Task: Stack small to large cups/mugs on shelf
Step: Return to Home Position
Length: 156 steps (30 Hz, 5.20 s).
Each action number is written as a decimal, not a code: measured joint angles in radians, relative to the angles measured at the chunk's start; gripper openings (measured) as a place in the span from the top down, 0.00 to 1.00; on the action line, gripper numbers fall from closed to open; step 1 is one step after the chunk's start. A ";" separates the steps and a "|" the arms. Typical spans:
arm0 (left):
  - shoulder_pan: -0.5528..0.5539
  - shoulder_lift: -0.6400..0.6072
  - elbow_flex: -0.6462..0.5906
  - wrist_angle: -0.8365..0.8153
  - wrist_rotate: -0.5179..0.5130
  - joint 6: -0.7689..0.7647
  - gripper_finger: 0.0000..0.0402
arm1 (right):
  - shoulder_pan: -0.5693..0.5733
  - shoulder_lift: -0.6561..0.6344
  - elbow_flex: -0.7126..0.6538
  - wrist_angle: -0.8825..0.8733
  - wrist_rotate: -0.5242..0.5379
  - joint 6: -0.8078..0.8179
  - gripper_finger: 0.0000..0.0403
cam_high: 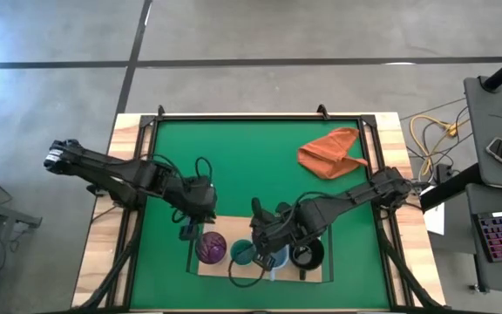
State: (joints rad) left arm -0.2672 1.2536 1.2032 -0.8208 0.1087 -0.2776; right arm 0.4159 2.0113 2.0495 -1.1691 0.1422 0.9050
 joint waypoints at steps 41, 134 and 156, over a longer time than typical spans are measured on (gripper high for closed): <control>-0.027 -1.088 -0.451 0.528 -0.161 0.078 0.87 | -0.326 -1.011 -1.014 1.211 -0.321 -0.552 0.97; -0.027 -1.202 -0.882 -0.183 -0.389 -0.632 0.87 | -0.430 -1.799 -2.040 1.195 -0.037 -0.321 0.97; -0.027 -1.202 -0.882 -0.183 -0.389 -0.632 0.87 | -0.430 -1.799 -2.039 1.195 -0.037 -0.321 0.97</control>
State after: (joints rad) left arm -0.2939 0.0517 0.3210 -1.0042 -0.2806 -0.9092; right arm -0.0138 0.2123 0.0101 0.0261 0.1048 0.5838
